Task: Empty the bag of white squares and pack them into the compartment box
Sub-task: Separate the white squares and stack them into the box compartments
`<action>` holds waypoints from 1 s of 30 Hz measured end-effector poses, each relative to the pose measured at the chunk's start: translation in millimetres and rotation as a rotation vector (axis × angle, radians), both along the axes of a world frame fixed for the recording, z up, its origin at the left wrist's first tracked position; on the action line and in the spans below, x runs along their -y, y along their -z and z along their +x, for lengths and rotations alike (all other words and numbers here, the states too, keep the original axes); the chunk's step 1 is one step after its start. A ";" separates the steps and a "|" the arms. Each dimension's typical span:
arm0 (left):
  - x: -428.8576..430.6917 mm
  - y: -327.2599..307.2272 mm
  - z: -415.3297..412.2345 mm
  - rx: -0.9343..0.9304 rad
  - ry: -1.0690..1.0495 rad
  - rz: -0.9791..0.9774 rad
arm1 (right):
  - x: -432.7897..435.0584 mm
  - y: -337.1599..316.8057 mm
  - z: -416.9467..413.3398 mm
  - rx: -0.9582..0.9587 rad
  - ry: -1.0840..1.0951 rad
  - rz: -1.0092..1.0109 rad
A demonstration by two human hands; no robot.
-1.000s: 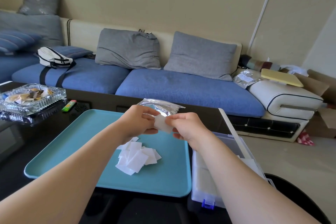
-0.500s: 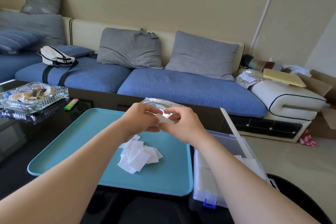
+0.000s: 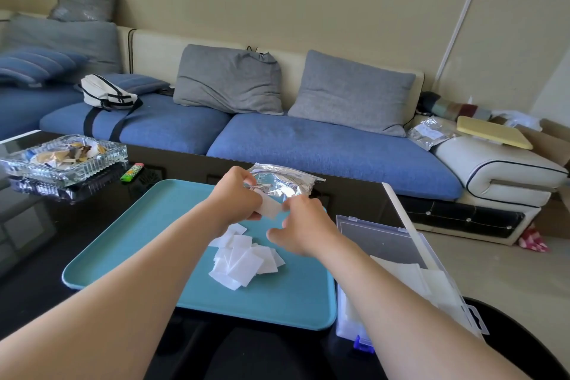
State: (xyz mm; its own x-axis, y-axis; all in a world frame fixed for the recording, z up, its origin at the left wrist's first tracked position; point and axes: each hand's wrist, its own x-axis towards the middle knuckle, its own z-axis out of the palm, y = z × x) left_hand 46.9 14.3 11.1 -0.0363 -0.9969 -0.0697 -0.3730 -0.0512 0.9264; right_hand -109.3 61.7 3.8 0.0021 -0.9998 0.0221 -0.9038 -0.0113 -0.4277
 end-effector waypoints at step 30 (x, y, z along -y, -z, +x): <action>9.6 13.0 19.6 0.216 0.127 -0.072 | 5.1 -5.1 -13.8 0.467 -0.167 0.237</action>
State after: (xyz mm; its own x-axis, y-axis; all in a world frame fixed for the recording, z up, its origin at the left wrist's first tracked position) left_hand 66.4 4.6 -1.9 -0.1532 -0.9880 -0.0183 -0.5616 0.0718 0.8243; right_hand -123.1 56.6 8.9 0.2050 -0.9643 -0.1674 -0.6116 0.0073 -0.7911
